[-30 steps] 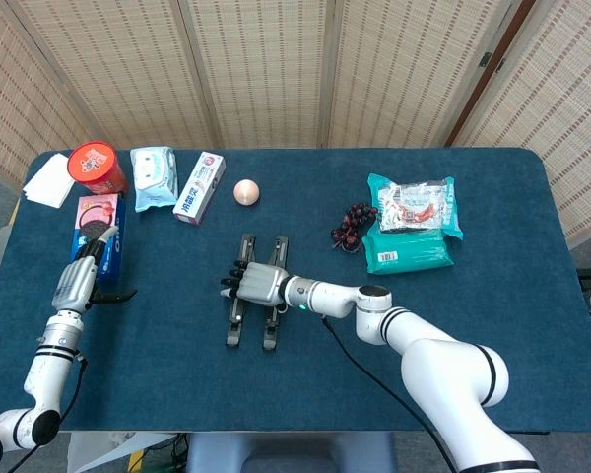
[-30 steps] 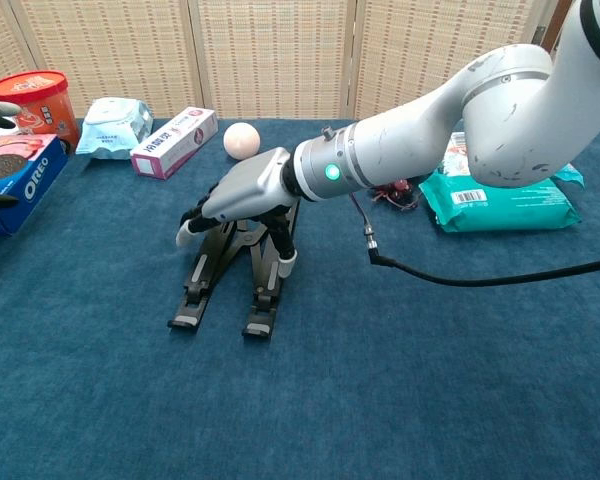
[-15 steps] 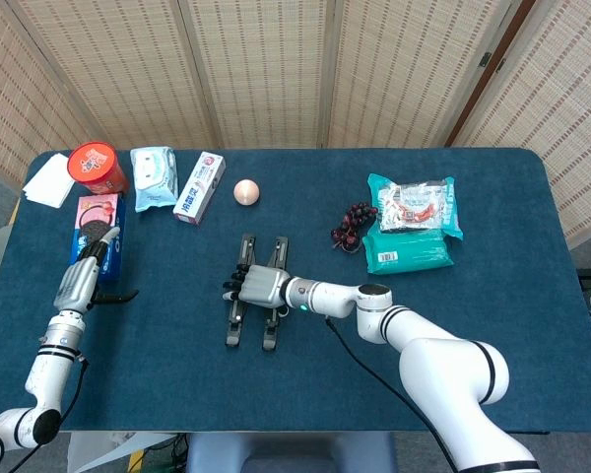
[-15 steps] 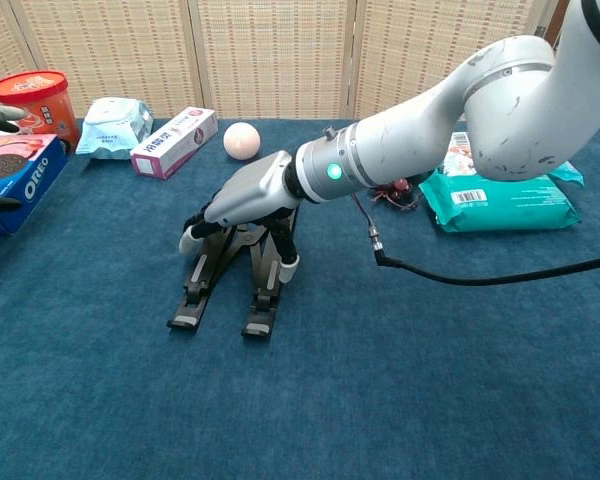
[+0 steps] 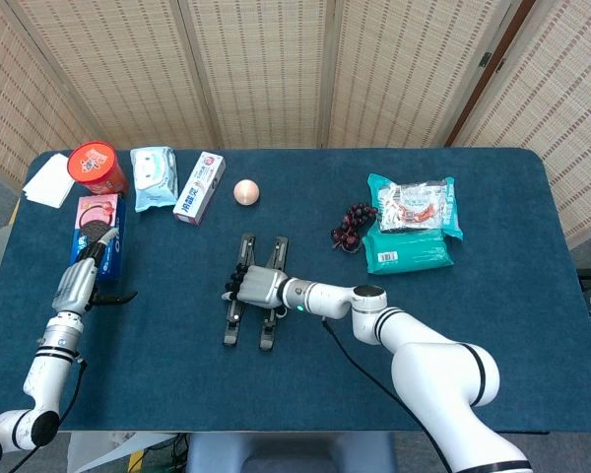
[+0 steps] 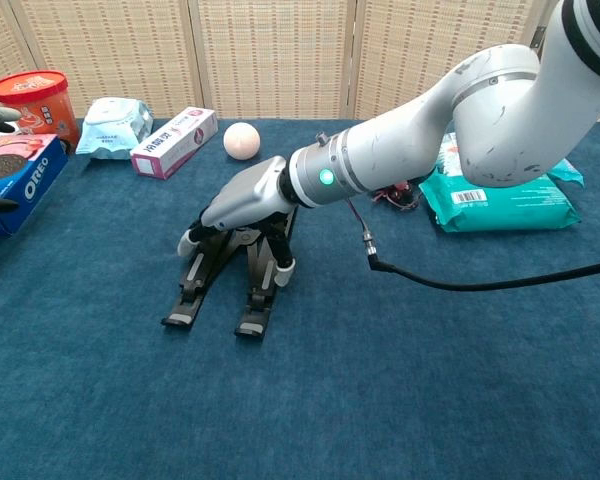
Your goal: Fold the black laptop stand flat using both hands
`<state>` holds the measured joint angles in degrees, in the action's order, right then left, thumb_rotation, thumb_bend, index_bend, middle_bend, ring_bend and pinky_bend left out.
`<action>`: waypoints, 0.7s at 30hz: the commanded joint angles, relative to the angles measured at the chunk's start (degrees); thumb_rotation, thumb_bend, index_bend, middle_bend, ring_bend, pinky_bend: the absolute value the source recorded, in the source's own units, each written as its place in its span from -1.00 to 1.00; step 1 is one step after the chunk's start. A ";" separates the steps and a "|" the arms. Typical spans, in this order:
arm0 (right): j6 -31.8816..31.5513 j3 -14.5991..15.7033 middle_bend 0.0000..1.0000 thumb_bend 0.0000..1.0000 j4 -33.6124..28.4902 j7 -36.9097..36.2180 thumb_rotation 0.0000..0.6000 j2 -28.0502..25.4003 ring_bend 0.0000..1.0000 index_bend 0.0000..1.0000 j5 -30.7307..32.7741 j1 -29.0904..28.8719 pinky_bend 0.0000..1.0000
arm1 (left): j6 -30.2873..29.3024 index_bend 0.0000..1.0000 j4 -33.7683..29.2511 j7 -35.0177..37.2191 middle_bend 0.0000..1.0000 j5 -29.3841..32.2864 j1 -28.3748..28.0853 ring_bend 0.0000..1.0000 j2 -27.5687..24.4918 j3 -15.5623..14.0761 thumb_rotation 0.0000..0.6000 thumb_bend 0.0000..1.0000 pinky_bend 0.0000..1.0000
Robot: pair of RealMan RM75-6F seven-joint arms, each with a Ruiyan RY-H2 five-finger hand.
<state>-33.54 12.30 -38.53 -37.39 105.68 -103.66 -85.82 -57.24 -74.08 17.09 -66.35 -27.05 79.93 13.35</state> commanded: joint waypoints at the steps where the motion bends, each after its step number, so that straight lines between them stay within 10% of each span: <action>1: -0.82 -0.29 -0.50 -0.85 0.71 -0.42 1.00 0.36 -1.00 -1.00 0.33 0.24 -1.00 | 0.07 -1.00 0.06 0.10 -0.85 -0.01 0.03 -0.89 -0.03 -0.01 1.00 -0.76 -0.90; 17: -2.98 -0.55 0.05 -0.76 5.20 -1.30 1.00 3.35 -0.85 -1.00 0.79 1.09 -1.00 | -0.21 -1.00 -0.07 0.57 -0.86 -0.70 0.22 -0.90 -0.23 -0.04 1.00 -0.76 -0.90; 21: -3.41 -0.40 -0.06 -0.76 5.24 -1.39 1.00 3.09 -0.86 -1.00 0.73 1.25 -1.00 | -0.16 -1.00 0.00 0.59 -0.86 -0.79 0.24 -0.90 -0.30 -0.08 1.00 -0.76 -0.90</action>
<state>-36.86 11.87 -33.22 -38.74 108.87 -102.92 -84.62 -57.40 -74.07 17.69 -67.15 -26.81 79.63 13.27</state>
